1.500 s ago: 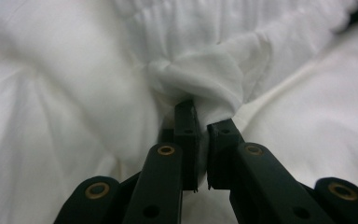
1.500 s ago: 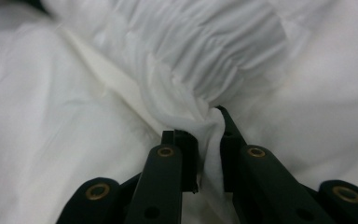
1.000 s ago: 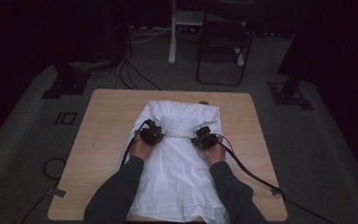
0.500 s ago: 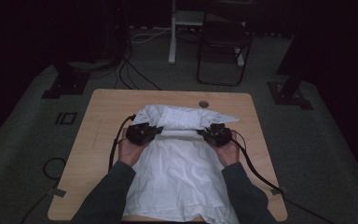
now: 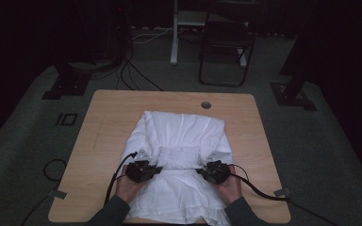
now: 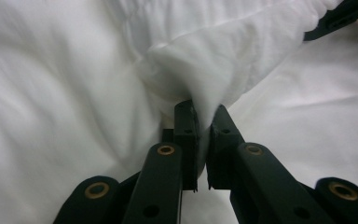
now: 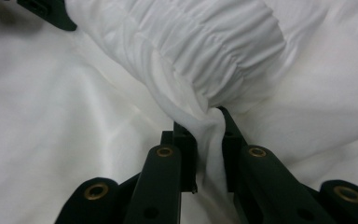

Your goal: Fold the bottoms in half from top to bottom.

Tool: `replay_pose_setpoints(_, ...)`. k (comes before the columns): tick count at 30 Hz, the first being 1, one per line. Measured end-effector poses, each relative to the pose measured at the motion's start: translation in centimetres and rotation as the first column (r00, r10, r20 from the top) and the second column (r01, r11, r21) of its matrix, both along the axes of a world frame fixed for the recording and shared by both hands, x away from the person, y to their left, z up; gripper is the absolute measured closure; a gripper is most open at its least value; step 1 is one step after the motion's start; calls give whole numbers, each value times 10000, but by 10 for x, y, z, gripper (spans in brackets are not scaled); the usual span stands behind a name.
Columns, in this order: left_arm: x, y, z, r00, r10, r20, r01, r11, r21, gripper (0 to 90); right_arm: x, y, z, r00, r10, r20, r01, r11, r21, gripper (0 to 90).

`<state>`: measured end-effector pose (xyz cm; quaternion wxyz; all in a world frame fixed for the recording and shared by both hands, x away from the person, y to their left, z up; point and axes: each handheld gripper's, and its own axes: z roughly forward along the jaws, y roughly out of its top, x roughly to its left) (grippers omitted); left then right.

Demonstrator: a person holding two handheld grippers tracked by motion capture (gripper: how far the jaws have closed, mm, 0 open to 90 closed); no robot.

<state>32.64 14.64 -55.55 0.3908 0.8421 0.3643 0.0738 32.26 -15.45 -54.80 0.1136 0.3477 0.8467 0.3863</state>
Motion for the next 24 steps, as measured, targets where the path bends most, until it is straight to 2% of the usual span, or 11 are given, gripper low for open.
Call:
replay_pose_setpoints(1, 0, 0, -2, 10000, 58, 4, -58, 9998, -206, 829, 1, 1, -6, 9999, -53, -96, 52, 10000, -18, 827)
replay_pose_setpoints(3, 1, -1, 2, 9998, 143, -159, -145, 9998, -127, 793, 3, 0, -12, 9996, -160, -218, 162, 9998, 76, 794)
replay_pose_setpoints(5, -1, -2, 8, 9998, 158, -96, -157, 9998, 117, 671, 4, -1, -8, 9985, -162, -518, 163, 9999, 19, 662)
replay_pose_setpoints(8, -7, 6, 23, 9995, 201, 256, -193, 9994, -295, 578, 0, -4, 2, 9988, 58, -489, -55, 10000, 69, 497)
replay_pose_setpoints(12, -4, 20, 45, 9961, 532, 701, -477, 9958, -780, 541, -8, -19, 27, 9998, 166, 89, -176, 9932, 1152, 444)
replay_pose_setpoints(14, 4, 23, 49, 9930, 906, 756, -851, 9937, -730, 646, -6, -27, 37, 9995, -111, 307, 60, 9870, 1604, 540)
replay_pose_setpoints(15, 10, 23, 49, 9918, 1031, 757, -987, 9933, -599, 727, -2, -30, 39, 9989, -336, 327, 279, 9863, 1624, 680)
replay_pose_setpoints(17, 23, 20, 43, 9915, 1200, 511, -1180, 9922, -401, 861, 10, -32, 39, 9954, -944, 135, 913, 9841, 1522, 840)
replay_pose_setpoints(20, 38, 8, 28, 9915, 1295, 95, -1297, 9914, 200, 889, 33, -25, 24, 9883, -1510, -221, 1524, 9846, 861, 885)
replay_pose_setpoints(22, 43, 2, 19, 9918, 1271, -158, -1267, 9917, 234, 892, 44, -20, 12, 9830, -1769, -488, 1793, 9825, 497, 893)
replay_pose_setpoints(24, 45, -5, 13, 9932, 1159, -116, -1153, 9925, 414, 891, 51, -14, 1, 9806, -1778, -830, 1809, 9830, 305, 892)
